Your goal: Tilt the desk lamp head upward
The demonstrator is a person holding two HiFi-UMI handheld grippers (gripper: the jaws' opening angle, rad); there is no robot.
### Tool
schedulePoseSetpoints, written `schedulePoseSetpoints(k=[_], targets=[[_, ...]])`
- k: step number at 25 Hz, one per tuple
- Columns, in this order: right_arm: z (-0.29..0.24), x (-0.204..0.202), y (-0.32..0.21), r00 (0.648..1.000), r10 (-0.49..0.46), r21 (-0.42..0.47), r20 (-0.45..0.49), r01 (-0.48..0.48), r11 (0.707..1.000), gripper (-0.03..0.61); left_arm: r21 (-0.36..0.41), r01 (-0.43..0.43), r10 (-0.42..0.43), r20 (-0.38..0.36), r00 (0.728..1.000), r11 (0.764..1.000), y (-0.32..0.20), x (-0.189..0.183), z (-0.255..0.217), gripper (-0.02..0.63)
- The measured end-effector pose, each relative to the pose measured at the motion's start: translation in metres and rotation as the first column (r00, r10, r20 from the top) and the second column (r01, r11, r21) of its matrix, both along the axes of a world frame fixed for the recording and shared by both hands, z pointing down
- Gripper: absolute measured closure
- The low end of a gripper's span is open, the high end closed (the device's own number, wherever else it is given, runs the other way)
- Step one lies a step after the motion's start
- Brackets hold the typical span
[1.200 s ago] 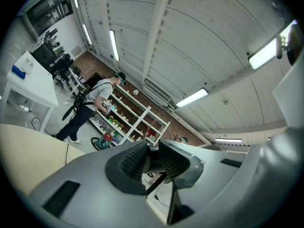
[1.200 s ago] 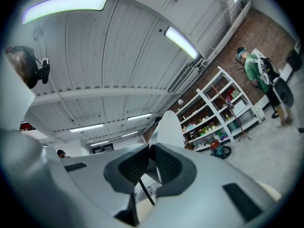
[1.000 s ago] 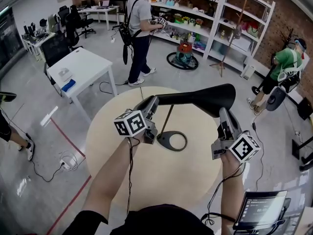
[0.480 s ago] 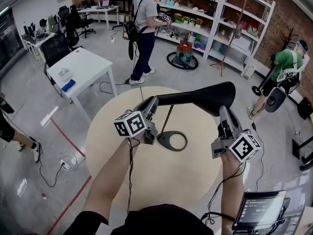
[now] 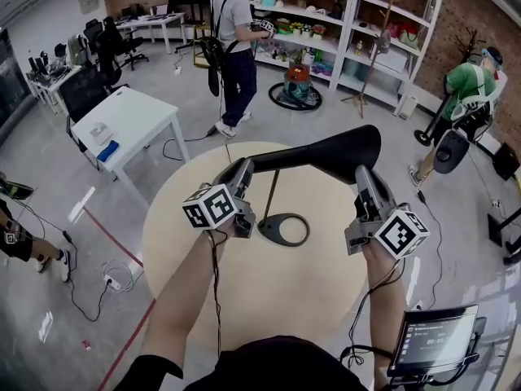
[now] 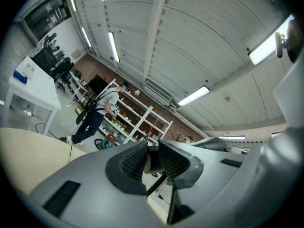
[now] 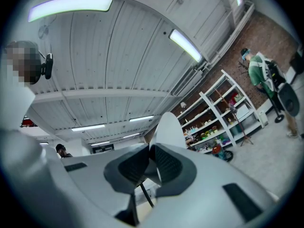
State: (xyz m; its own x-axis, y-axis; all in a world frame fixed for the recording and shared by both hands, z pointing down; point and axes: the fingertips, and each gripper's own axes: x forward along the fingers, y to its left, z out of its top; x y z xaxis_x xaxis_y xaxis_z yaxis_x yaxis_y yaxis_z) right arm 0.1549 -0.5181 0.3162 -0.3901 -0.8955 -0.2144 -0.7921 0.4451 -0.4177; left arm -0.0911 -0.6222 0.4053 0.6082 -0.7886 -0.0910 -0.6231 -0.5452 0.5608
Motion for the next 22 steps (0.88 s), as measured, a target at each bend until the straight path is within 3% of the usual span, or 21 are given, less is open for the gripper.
schedulePoseSetpoints(k=[10, 17, 22], targets=[[0.011, 0.003, 0.009, 0.999, 0.005, 0.005, 0.035, -0.006, 1.000, 0.535, 0.027, 0.027, -0.028, 0.062, 0.998, 0.999, 0.012, -0.009, 0.012, 0.552], [0.044, 0.001, 0.027, 1.000, 0.003, -0.052, 0.014, -0.002, 0.999, 0.535, -0.057, 0.009, -0.005, 0.082, 0.997, 0.998, 0.045, -0.012, 0.049, 0.552], [0.073, -0.005, 0.043, 1.000, -0.004, -0.100, -0.012, 0.002, 0.995, 0.535, -0.100, -0.065, 0.078, 0.138, 0.987, 0.993, 0.089, -0.002, 0.082, 0.552]])
